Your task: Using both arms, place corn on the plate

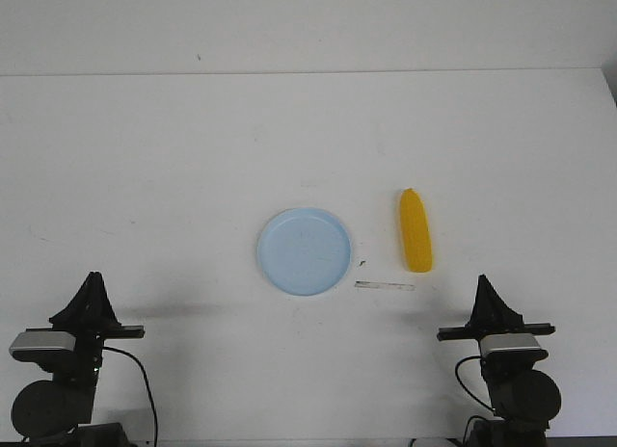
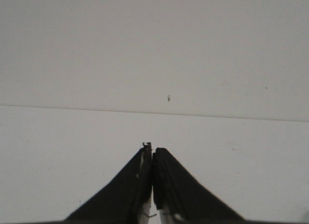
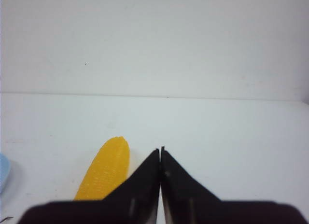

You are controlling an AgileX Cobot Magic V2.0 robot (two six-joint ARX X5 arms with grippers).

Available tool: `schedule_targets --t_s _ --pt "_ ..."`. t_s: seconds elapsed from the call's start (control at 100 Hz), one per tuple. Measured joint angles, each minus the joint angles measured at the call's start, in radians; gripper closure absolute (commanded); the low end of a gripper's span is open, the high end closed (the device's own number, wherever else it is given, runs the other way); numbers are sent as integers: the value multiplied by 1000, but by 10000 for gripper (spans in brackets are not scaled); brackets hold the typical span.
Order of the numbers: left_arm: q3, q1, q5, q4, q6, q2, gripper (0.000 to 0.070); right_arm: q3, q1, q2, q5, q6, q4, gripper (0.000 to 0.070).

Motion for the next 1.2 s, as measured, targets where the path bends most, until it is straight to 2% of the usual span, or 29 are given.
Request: schedule_targets --t_s 0.3,0.46,0.59,0.68,0.81,1.06,1.2 --pt "0 0 0 0 0 0 698 0 0 0 1 0 0 700" --pt "0 0 0 0 0 0 699 0 0 0 72 4 -4 700" --pt "0 0 0 0 0 0 698 0 0 1 74 19 43 700" --pt "0 0 0 -1 0 0 698 5 0 1 30 30 71 700" --pt "0 0 0 -1 0 0 698 50 14 13 -53 32 35 700" --pt "0 0 0 -1 0 0 698 215 106 192 -53 35 12 700" --pt "0 0 0 -1 0 0 698 277 180 383 -53 34 105 700"
